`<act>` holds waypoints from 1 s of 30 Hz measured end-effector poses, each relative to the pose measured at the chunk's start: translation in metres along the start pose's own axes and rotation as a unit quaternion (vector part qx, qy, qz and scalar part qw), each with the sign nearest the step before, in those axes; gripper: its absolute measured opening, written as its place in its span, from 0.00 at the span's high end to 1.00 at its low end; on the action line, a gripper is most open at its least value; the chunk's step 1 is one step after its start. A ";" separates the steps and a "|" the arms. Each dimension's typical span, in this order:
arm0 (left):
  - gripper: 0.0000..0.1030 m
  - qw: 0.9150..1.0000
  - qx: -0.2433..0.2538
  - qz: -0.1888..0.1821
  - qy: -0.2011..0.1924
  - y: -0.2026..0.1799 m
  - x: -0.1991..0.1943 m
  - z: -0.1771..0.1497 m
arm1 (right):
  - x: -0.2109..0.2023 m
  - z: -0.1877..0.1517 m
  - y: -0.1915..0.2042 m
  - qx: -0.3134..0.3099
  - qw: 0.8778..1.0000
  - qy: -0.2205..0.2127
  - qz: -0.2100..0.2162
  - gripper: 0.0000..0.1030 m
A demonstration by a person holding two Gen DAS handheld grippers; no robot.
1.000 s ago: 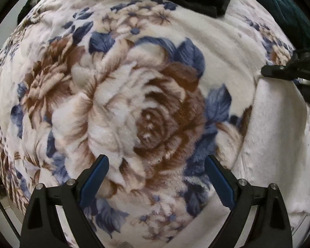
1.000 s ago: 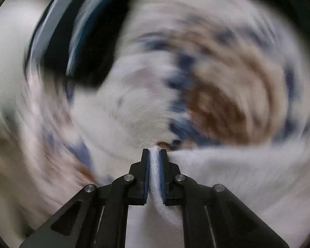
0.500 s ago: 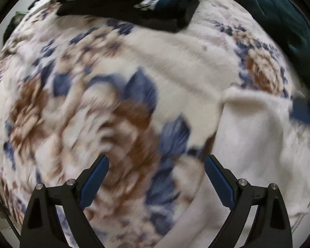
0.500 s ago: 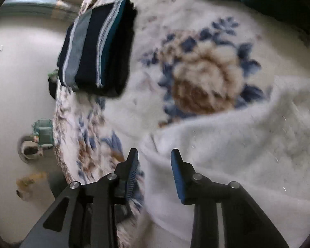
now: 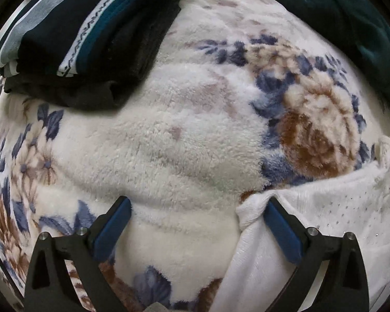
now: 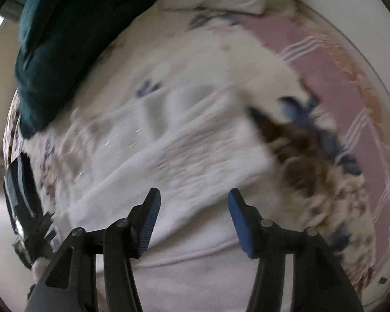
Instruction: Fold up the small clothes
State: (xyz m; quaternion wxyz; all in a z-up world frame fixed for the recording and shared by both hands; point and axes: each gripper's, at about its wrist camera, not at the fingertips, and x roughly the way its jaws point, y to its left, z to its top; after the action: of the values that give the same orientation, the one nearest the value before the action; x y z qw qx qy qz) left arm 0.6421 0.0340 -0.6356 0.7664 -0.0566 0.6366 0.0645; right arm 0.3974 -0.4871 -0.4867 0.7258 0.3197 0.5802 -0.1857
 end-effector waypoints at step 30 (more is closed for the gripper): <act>0.00 0.964 0.216 -0.122 0.095 -0.237 -0.173 -0.405 | -0.174 -0.065 -0.201 -0.056 0.995 0.074 -0.029 0.02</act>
State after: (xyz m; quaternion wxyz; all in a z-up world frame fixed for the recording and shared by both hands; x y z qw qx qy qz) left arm 0.2590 -0.2729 -0.5387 0.6986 0.0271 0.6934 -0.1743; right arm 0.1765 -0.6063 -0.3772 0.6921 0.2743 0.6508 -0.1491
